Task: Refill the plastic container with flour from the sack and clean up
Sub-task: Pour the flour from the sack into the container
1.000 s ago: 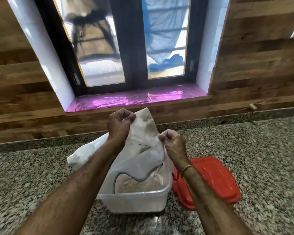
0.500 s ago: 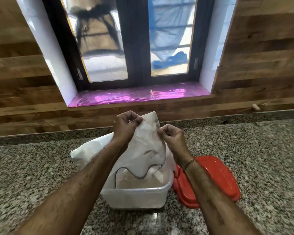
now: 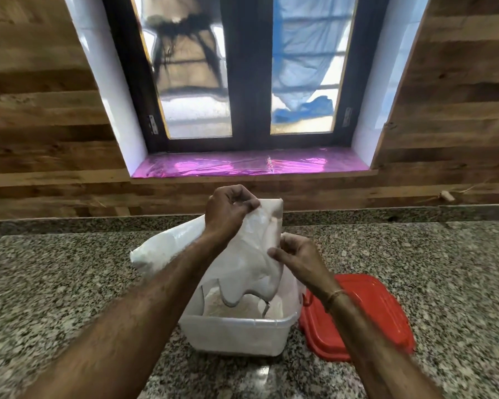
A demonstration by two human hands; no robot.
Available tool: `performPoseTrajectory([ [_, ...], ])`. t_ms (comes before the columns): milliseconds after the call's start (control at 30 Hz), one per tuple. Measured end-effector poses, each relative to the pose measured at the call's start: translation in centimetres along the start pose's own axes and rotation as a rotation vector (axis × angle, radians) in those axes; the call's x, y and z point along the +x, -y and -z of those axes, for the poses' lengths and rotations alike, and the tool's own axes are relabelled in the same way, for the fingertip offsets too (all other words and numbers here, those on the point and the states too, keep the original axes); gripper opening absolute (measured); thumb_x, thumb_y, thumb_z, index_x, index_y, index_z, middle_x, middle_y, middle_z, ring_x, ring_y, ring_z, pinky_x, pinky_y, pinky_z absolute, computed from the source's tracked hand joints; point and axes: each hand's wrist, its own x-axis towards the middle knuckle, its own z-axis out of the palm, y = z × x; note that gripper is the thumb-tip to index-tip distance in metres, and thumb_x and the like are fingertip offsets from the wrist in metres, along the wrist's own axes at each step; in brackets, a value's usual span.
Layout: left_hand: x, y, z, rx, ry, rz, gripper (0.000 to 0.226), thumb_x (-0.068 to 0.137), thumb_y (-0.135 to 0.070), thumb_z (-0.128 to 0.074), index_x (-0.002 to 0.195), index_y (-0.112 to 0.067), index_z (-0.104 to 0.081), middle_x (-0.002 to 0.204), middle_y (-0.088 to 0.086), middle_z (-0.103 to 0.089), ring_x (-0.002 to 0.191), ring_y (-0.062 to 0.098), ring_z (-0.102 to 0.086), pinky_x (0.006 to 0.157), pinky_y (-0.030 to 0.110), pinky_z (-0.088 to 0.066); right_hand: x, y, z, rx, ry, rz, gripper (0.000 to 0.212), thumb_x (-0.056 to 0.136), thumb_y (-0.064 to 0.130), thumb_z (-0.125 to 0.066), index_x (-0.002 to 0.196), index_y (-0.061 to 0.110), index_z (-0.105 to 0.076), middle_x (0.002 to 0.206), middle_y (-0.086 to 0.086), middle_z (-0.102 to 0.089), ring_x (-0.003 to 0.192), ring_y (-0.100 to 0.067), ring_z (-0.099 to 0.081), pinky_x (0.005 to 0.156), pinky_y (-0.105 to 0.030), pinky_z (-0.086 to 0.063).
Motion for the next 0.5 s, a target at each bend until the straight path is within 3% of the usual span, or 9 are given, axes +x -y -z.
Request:
performPoseTrajectory([
  [100, -0.4, 0.0, -0.5, 0.06, 0.051, -0.019, 0.009, 0.082, -0.023, -0.083, 0.075, -0.025, -0.078, 0.079, -0.011, -0.076, 0.083, 0.012, -0.073, 0.082, 0.045, -0.063, 0.7, 1.6, 0.3, 0.23, -0.052, -0.006, 0.044, 0.083, 0.042, -0.084, 0.102, 0.006, -0.069, 0.096, -0.013, -0.074, 0.086, -0.023, -0.067, 0.079, -0.042, -0.054],
  [167, -0.7, -0.2, -1.1, 0.104, 0.089, -0.04, 0.007, 0.081, -0.027, -0.083, 0.077, -0.026, -0.078, 0.078, -0.011, -0.076, 0.083, 0.011, -0.073, 0.081, 0.047, -0.063, 1.7, 3.4, 0.8, 0.319, -0.138, 0.015, 0.05, 0.086, 0.042, -0.082, 0.099, -0.003, -0.065, 0.097, -0.025, -0.068, 0.088, -0.029, -0.061, 0.078, -0.048, -0.049],
  [267, -1.0, -0.5, -1.2, 0.131, 0.073, -0.049, 0.008, 0.086, -0.031, -0.081, 0.083, -0.024, -0.079, 0.084, -0.011, -0.076, 0.087, 0.01, -0.072, 0.082, 0.042, -0.063, 2.9, 5.0, 1.3, 0.281, -0.196, 0.035, 0.03, 0.096, 0.027, -0.075, 0.083, 0.002, -0.065, 0.083, -0.017, -0.061, 0.079, -0.024, -0.052, 0.071, -0.04, -0.045],
  [367, -1.0, -0.2, -0.4, 0.242, 0.107, -0.062, 0.014, 0.086, -0.038, -0.081, 0.086, -0.024, -0.077, 0.086, -0.01, -0.075, 0.085, 0.009, -0.07, 0.075, 0.032, -0.057, 3.3, 5.3, 1.2, 0.241, -0.198, 0.041, 0.035, 0.097, 0.026, -0.072, 0.085, -0.005, -0.064, 0.083, -0.016, -0.06, 0.078, -0.023, -0.052, 0.072, -0.041, -0.045],
  [500, -1.2, -0.3, 0.1, 0.293, 0.019, -0.054, 0.01, 0.082, -0.029, -0.086, 0.079, -0.024, -0.079, 0.08, -0.01, -0.075, 0.078, 0.008, -0.069, 0.069, 0.027, -0.052, 3.6, 6.3, 1.3, 0.211, -0.102, 0.066, 0.014, 0.096, 0.012, -0.073, 0.089, 0.002, -0.067, 0.081, -0.007, -0.061, 0.076, -0.018, -0.053, 0.068, -0.032, -0.046],
])
